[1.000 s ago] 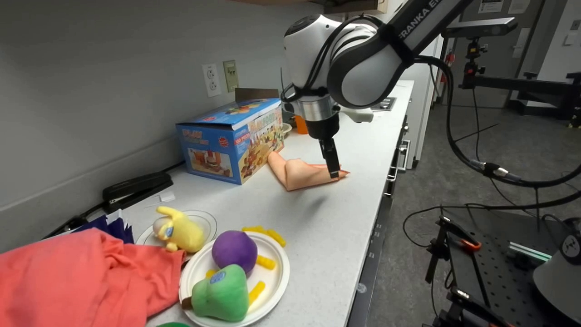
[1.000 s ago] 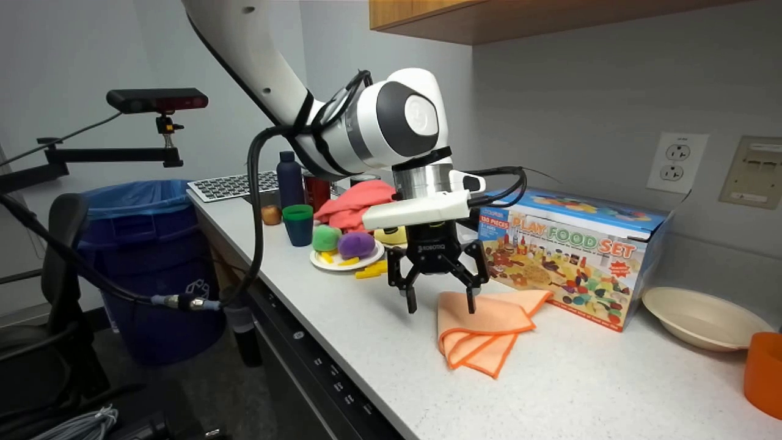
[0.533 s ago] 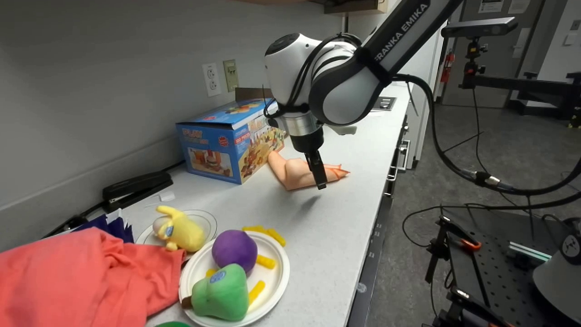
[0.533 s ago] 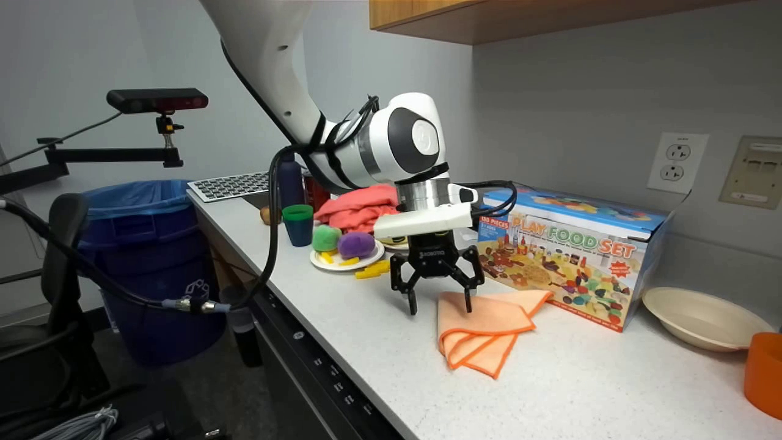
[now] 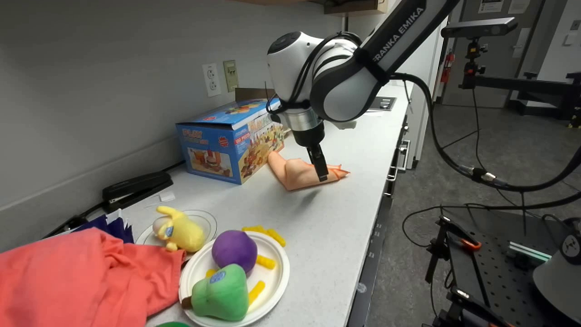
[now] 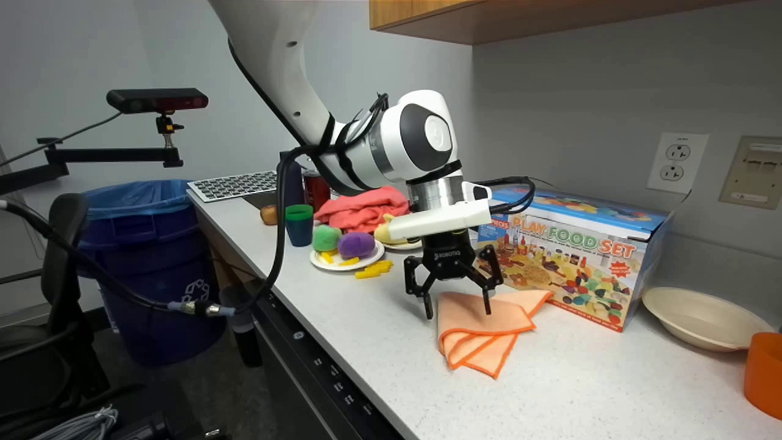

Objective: Fold the towel

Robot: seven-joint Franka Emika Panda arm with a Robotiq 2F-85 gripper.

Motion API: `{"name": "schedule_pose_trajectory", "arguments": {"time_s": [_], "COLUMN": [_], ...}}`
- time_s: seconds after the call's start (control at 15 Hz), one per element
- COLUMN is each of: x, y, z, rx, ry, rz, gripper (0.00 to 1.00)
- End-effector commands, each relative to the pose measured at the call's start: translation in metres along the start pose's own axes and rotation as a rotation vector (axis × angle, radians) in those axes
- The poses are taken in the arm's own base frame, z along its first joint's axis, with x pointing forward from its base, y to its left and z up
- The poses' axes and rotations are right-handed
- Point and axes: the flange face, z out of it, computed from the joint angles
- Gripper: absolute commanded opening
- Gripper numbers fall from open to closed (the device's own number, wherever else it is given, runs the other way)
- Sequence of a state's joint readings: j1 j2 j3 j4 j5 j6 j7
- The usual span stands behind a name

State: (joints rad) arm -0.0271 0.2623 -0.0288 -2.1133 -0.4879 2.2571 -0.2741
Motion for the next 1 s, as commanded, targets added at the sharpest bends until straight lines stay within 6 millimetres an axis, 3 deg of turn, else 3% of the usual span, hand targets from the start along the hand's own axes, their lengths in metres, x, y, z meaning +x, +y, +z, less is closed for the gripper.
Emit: {"name": "schedule_pose_trajectory", "arguments": {"time_s": [0.0, 0.13, 0.2, 0.27, 0.47, 0.73, 0.93], "x": [-0.002, -0.001, -0.001, -0.001, 0.000, 0.001, 0.000], "y": [0.000, 0.001, 0.001, 0.001, 0.001, 0.002, 0.009], "z": [0.004, 0.008, 0.010, 0.011, 0.015, 0.015, 0.003], "rx": [0.023, 0.021, 0.021, 0.025, 0.031, 0.033, 0.023], "ry": [-0.018, -0.022, -0.022, -0.022, -0.026, -0.022, -0.003], "rz": [-0.001, 0.006, 0.011, 0.016, 0.032, 0.053, 0.050], "gripper": [1.00, 1.00, 0.95, 0.74, 0.63, 0.31, 0.08]}}
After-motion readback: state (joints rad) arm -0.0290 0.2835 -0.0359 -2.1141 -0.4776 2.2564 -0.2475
